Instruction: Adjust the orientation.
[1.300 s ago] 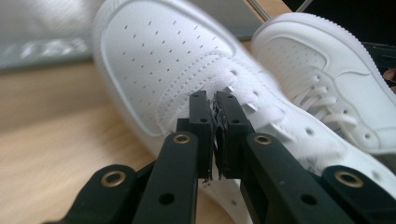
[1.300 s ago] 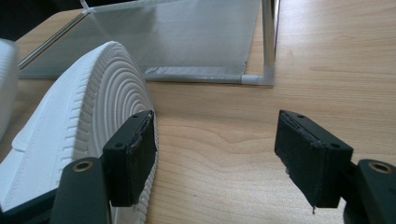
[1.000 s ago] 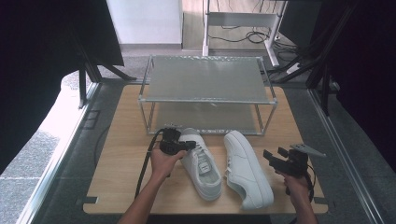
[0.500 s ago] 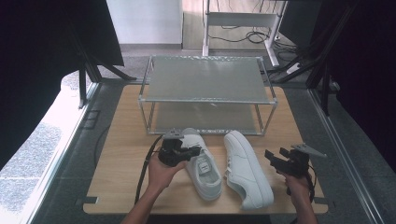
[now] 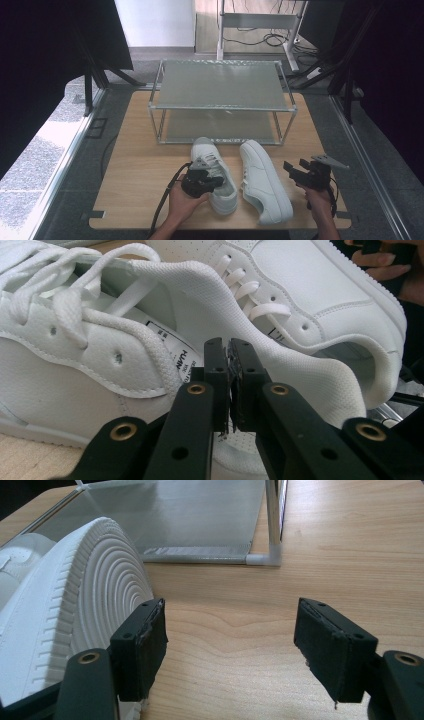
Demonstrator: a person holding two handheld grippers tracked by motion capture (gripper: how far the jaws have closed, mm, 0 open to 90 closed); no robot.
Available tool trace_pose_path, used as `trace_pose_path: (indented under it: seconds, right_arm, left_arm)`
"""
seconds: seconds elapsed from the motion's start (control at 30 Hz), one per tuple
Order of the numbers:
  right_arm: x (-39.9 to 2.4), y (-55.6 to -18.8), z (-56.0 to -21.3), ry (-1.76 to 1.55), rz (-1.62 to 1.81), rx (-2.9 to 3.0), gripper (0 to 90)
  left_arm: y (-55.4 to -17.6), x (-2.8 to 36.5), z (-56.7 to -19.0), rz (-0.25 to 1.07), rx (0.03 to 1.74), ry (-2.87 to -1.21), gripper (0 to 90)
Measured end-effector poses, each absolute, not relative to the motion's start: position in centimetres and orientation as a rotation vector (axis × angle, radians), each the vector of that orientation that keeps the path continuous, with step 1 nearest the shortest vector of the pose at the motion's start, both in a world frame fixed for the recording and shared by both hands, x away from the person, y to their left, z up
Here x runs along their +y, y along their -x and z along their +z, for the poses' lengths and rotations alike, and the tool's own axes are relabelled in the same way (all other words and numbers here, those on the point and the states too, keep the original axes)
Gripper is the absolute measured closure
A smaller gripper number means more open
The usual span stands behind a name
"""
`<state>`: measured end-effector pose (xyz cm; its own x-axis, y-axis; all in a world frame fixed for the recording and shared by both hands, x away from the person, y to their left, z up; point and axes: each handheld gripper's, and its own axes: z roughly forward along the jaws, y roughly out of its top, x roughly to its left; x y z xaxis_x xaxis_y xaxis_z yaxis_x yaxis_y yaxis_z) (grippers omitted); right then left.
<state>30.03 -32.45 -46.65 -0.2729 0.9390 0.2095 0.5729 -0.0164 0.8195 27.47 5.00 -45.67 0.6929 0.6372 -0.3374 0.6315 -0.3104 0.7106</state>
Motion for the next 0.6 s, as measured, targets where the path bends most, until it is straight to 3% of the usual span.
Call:
trace_pose_path:
  seconds: [0.6]
  right_arm:
    - [-32.8,-29.9,-46.7,-1.574,1.205,1.844,29.0]
  left_arm:
    - [-26.7,6.4,-45.7,0.061,0.961,-2.035,90.0]
